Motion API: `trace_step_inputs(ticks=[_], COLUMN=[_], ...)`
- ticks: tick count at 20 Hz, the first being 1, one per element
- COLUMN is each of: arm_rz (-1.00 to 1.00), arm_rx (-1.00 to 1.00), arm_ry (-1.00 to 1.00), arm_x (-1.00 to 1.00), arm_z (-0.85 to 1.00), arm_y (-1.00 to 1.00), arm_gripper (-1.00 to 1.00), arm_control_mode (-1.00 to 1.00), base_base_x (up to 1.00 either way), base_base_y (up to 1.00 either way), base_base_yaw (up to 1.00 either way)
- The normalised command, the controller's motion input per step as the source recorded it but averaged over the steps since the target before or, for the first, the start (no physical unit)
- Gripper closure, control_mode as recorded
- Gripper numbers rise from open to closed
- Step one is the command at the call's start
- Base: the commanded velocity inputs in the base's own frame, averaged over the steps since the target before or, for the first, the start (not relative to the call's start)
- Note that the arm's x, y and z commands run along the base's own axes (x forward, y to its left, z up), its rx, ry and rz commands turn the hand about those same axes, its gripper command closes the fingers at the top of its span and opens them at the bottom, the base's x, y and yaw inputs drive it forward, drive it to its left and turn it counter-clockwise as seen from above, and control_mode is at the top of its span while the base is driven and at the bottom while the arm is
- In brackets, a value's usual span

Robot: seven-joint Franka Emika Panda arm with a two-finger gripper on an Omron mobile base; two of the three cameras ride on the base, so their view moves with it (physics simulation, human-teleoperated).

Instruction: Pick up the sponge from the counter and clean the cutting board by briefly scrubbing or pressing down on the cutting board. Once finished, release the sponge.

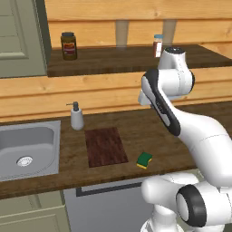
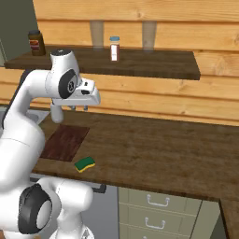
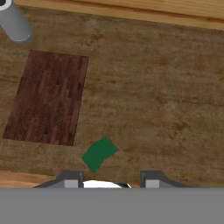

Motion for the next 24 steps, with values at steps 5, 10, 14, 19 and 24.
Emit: trace_step_inputs(ticks=[5, 10, 14, 19, 24], arm_rz=[0.02, -0.13, -0.48, -0.39, -0.18], arm_rx=[-0.01, -0.07, 0.05, 0.24, 0.15], arm_ry=[-0.05, 0.0, 0.05, 0.07, -0.02], arm_x=[-0.6, -0.88, -0.44, 0.0, 0.36], arm_z=[-0.13, -0.94, -1.0, -0.82, -0.72], arm_y=[0.16, 0.56, -0.03, -0.57, 0.0], arm_gripper=[-1.0, -1.0, -1.0, -1.0, -1.0], arm_control_mode=[-1.0, -1.0, -1.0, -1.0, -1.0], base_base_x=[0.0, 0.0, 0.0, 0.0, 0.0], base_base_y=[0.0, 0.0, 0.0, 0.0, 0.0], base_base_yaw=[0.0, 0.0, 0.0, 0.0, 0.0])
